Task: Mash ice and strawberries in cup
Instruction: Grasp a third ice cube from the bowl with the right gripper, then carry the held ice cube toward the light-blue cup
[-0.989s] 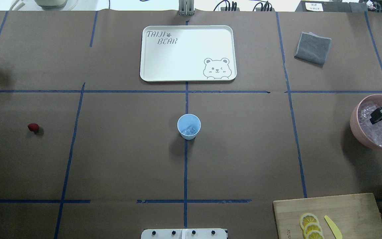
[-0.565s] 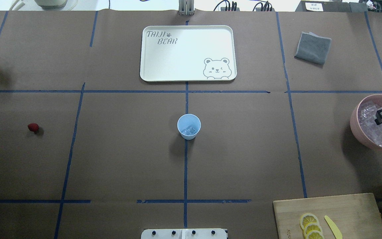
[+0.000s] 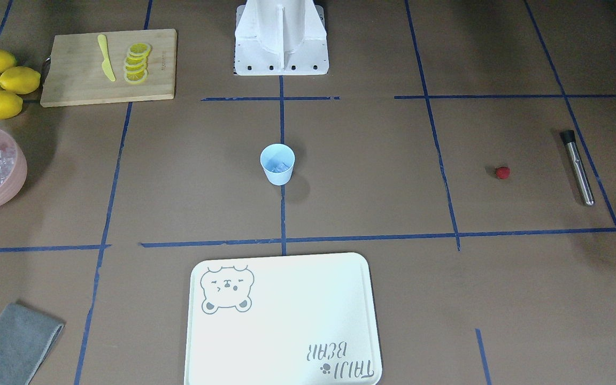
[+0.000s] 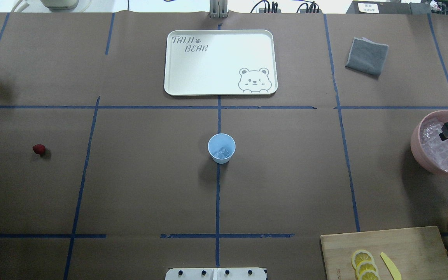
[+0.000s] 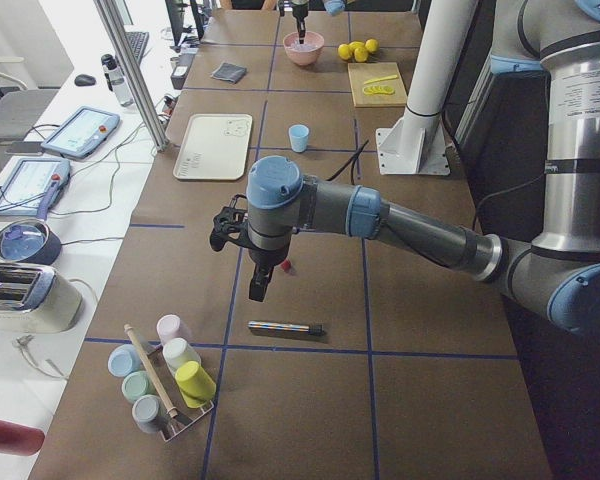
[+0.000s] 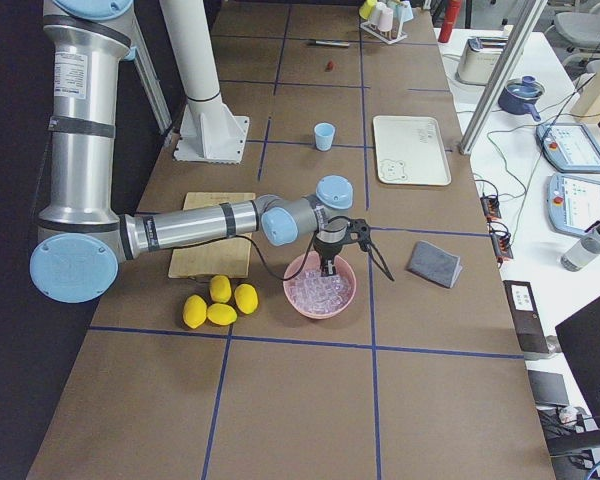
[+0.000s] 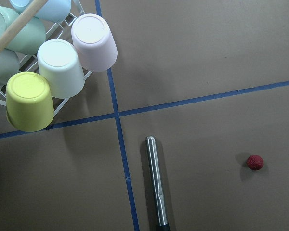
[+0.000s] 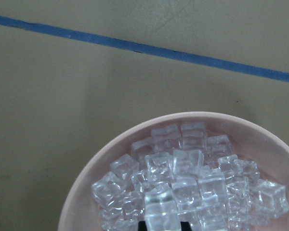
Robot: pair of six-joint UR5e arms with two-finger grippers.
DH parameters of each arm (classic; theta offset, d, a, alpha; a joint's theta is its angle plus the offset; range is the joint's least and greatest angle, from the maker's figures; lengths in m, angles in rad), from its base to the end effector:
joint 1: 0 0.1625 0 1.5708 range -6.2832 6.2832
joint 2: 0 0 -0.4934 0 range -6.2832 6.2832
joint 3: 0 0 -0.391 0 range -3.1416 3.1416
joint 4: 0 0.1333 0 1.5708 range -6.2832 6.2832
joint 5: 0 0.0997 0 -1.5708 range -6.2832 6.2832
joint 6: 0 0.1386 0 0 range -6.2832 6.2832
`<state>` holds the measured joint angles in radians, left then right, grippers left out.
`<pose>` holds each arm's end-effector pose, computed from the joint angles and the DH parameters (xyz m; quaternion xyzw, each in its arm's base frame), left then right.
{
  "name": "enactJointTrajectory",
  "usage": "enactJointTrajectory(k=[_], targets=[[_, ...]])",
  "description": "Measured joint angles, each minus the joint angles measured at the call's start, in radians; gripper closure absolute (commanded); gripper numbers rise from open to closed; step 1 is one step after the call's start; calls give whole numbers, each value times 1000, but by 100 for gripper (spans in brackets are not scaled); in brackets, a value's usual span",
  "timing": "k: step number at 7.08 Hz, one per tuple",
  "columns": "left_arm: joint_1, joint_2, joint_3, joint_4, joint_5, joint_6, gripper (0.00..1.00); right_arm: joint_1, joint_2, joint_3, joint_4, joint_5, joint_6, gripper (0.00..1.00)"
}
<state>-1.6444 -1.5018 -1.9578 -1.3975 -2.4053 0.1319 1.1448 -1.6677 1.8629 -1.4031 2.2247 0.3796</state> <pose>-0.0636 -0.4460 0.6102 0.1072 0.3953 0.0559 0.9106 -0.1488 -0.4465 0.6452 0.0334 -0.3576 -0.0795 0.9299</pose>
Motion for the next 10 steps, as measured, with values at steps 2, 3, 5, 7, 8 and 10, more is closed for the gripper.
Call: enactJointTrajectory(k=[2, 3, 5, 7, 8, 10], targets=[[0, 0, 0, 0, 0, 0, 0, 19, 44, 154, -168, 14, 10, 100], [0, 0, 1, 0, 0, 0, 0, 14, 127, 186, -264, 30, 22, 100], [0, 0, 9, 0, 0, 0, 0, -66, 372, 187, -456, 49, 133, 100], [0, 0, 17, 0, 0, 0, 0, -226, 589, 144, -522, 11, 388, 100], [1, 0, 20, 0, 1, 0, 0, -313, 687, 104, -526, -39, 519, 100], [1, 0, 24, 0, 1, 0, 0, -484, 856, -16, -525, -169, 705, 100]])
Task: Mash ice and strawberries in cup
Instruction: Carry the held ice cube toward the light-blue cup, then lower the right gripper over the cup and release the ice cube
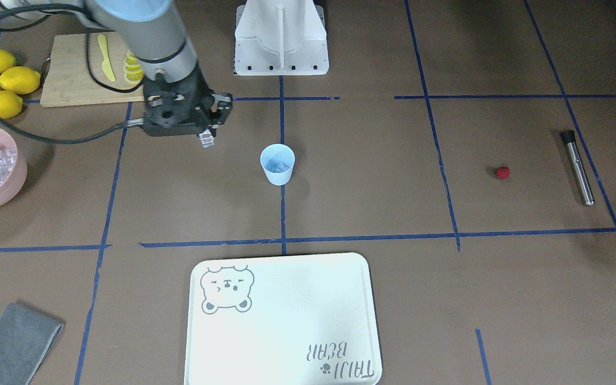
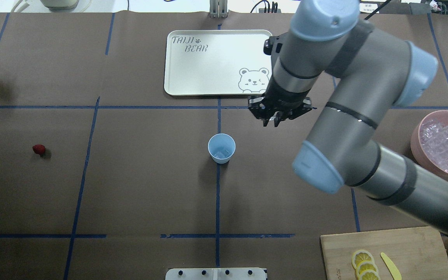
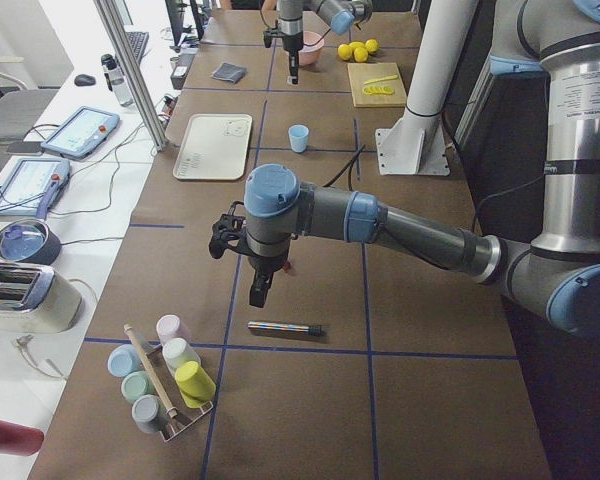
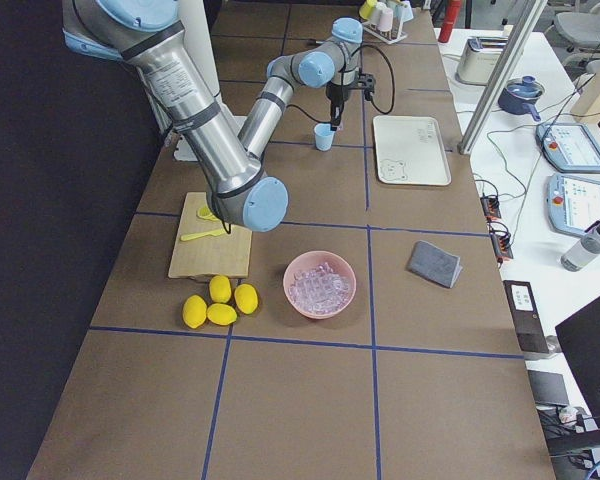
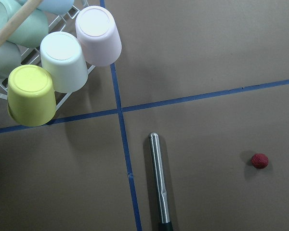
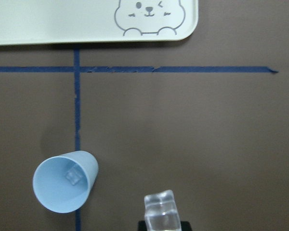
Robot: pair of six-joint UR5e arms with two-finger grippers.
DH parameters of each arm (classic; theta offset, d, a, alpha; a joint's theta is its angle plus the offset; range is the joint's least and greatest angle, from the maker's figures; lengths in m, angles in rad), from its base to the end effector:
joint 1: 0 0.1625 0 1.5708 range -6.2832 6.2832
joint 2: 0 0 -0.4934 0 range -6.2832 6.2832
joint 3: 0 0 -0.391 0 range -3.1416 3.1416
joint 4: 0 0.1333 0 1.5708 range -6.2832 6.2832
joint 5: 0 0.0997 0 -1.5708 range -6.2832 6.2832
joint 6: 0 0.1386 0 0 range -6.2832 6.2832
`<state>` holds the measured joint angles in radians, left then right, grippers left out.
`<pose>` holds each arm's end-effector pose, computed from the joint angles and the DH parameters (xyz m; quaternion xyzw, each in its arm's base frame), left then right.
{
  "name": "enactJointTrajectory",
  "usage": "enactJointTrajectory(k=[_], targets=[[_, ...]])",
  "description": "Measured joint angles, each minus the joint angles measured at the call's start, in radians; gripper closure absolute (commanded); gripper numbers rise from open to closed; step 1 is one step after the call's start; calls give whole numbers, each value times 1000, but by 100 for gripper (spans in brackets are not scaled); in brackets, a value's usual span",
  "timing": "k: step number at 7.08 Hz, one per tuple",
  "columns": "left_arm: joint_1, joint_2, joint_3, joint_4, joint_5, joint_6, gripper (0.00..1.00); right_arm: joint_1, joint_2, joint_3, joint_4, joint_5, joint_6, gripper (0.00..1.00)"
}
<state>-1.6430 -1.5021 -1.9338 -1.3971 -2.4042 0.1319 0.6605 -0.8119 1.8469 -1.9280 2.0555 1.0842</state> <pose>-0.0631 -0.4471 0.6218 0.0960 0.3963 0.0516 0.9116 -0.5056 -0.4799 0.2173 -0.0150 -0.3939 0.0000 0.9190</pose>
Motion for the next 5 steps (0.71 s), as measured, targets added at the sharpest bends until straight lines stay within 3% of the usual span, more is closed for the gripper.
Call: enactJointTrajectory(k=[3, 5], targets=[[0, 0, 4, 0, 0, 0, 0, -120, 112, -195, 93, -110, 107, 99], [0, 0, 5, 0, 0, 0, 0, -148, 118, -235, 115, -128, 116, 99]])
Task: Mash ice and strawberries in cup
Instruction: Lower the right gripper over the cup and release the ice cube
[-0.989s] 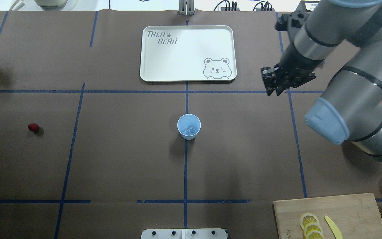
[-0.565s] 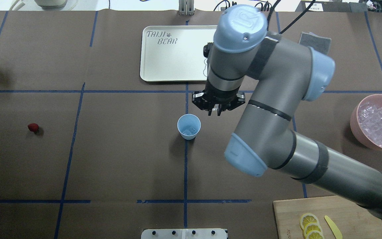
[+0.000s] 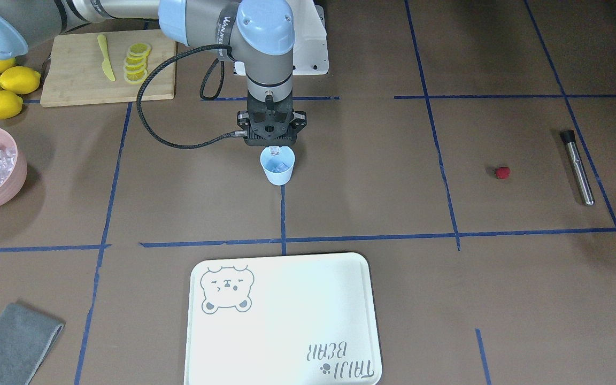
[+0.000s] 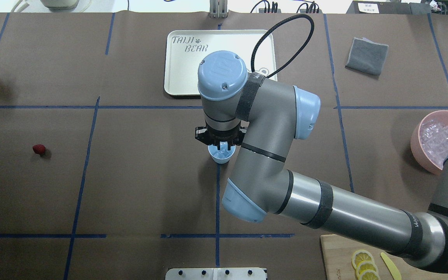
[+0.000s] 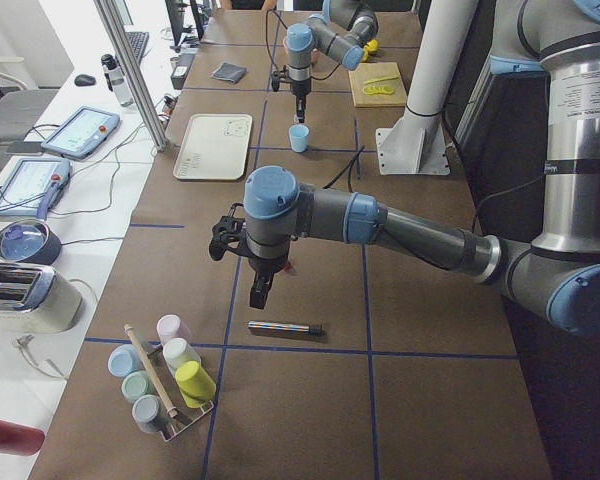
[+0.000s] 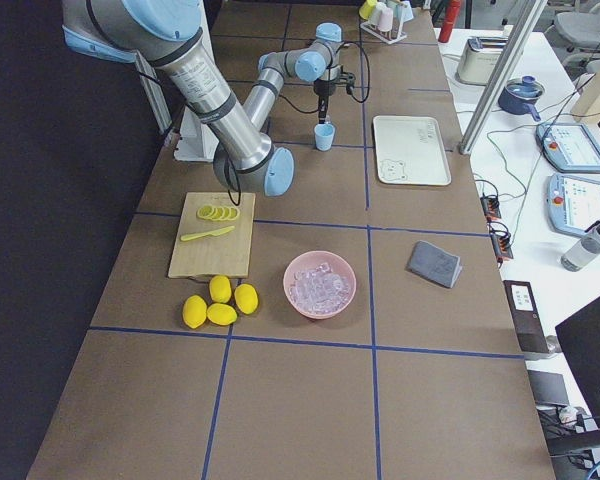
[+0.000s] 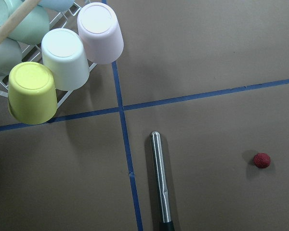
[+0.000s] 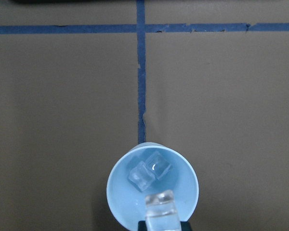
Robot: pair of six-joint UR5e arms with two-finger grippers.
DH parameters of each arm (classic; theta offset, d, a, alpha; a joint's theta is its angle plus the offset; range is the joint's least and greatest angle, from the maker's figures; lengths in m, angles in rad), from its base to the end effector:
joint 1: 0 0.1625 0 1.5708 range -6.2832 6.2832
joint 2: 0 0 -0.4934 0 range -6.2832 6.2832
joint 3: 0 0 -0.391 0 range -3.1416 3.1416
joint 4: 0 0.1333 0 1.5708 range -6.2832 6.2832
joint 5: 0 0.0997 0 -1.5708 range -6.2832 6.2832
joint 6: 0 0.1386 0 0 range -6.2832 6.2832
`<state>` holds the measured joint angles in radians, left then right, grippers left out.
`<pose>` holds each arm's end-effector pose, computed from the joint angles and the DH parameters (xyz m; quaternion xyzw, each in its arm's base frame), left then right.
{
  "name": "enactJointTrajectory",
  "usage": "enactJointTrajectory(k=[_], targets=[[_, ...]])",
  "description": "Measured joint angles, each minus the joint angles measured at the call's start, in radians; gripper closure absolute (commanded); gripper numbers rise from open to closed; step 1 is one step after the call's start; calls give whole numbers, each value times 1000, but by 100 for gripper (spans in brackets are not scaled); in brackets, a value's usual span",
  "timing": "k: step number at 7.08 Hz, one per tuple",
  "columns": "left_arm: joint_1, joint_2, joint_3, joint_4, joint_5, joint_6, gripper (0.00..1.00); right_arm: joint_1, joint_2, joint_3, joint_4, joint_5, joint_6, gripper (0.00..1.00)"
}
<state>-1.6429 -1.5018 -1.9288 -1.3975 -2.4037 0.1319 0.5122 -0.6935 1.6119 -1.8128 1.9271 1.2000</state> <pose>-0.0631 -0.4472 0.6244 0.0937 0.3964 0.0507 0.9119 -0.6347 -0.4543 0.2061 -0.0116 -0.3667 0.0069 0.9303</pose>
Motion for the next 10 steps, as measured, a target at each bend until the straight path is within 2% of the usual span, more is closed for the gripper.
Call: enactJointTrajectory(k=[1, 3, 5, 6, 8, 10], targets=[[0, 0, 2, 0, 0, 0, 0, -9, 1, -8, 2, -6, 1, 96], [0, 0, 6, 0, 0, 1, 0, -14, 1, -11, 3, -9, 1, 76], [0, -1, 5, 0, 0, 2, 0, -14, 2, -12, 7, -8, 1, 33], [0, -1, 5, 0, 0, 2, 0, -14, 2, -12, 8, -8, 1, 15], [0, -2, 5, 0, 0, 1, 0, -14, 2, -12, 8, -8, 1, 2], [0, -5, 4, -1, 0, -5, 0, -11, 3, -7, 8, -8, 1, 1]])
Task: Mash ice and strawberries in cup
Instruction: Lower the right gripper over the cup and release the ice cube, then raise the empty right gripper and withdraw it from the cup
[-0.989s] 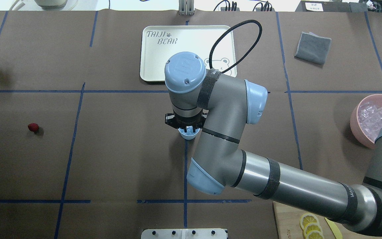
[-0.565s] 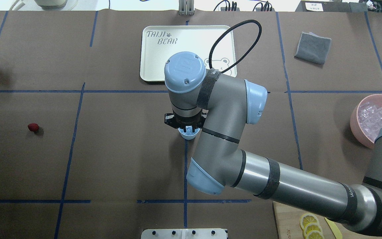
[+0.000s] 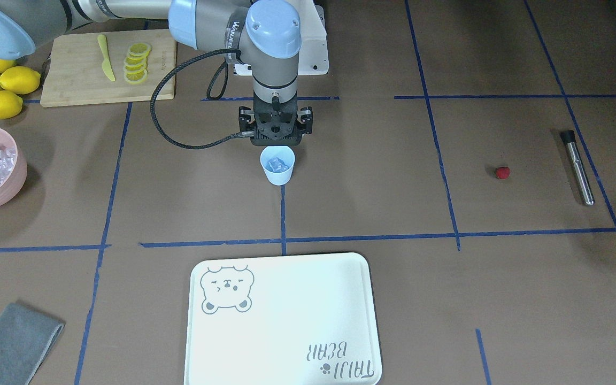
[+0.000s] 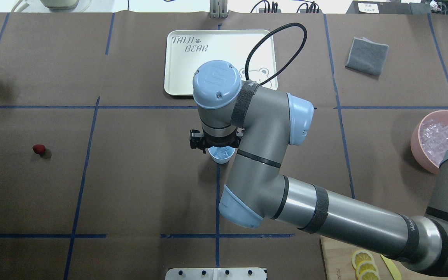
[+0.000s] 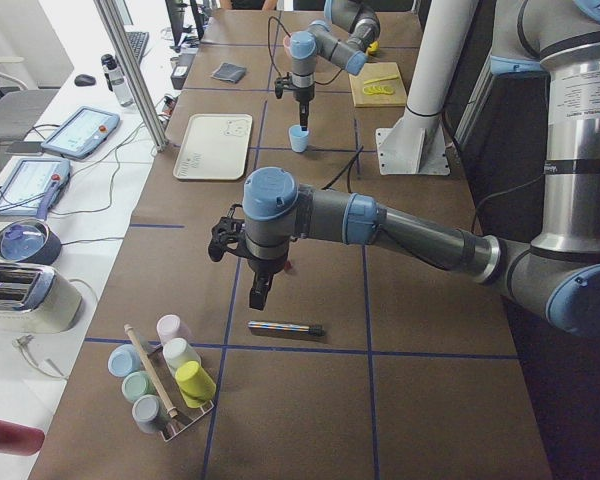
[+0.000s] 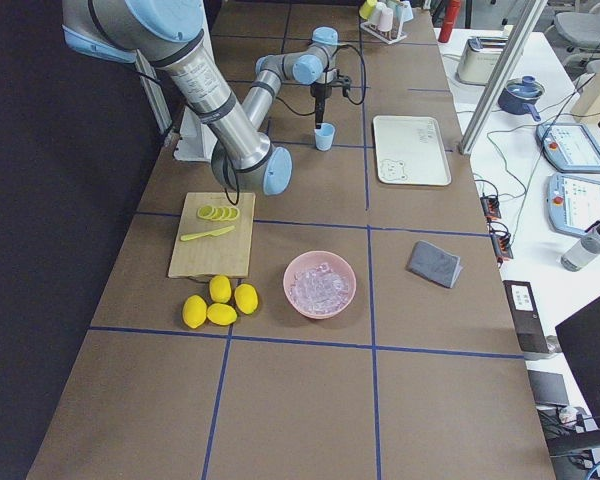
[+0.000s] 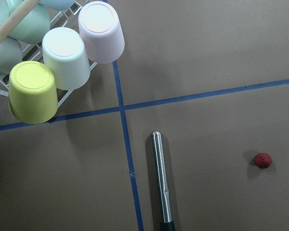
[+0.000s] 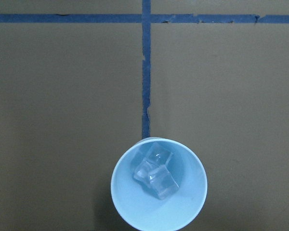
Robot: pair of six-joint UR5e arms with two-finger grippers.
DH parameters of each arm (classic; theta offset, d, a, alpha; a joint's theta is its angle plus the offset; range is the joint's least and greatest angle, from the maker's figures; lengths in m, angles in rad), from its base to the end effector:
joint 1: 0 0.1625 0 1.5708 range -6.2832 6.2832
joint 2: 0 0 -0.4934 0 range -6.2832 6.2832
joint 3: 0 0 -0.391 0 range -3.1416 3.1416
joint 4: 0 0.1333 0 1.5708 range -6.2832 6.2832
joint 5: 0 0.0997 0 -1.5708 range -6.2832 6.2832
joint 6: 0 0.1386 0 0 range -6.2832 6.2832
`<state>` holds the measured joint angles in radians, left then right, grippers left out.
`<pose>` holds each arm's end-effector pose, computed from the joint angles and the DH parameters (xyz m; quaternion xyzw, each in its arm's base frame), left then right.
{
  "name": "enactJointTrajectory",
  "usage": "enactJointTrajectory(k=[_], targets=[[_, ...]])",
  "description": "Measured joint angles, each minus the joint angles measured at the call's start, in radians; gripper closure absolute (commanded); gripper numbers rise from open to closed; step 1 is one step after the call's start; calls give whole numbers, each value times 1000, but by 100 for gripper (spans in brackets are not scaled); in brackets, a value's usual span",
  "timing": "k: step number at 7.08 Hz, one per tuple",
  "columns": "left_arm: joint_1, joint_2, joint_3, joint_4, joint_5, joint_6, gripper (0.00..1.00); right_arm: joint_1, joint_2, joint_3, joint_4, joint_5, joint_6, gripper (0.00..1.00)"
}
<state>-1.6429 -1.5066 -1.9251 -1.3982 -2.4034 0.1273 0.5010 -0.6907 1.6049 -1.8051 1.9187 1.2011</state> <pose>-0.0633 -0.4496 0.6240 0.0936 0.3963 0.0489 0.9120 -0.6414 -0.4494 0.2058 -0.0095 -0.3666 0.0033 0.9303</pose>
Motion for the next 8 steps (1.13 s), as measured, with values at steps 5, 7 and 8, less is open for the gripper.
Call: enactJointTrajectory(k=[5, 7, 8], targets=[[139, 3, -43, -143, 10, -267, 0, 174, -107, 220, -17, 65, -48, 1], [257, 25, -48, -318, 27, -508, 0, 347, -257, 321, -23, 182, -217, 1], [327, 38, -49, -418, 69, -646, 0, 443, -329, 337, -25, 231, -353, 1]])
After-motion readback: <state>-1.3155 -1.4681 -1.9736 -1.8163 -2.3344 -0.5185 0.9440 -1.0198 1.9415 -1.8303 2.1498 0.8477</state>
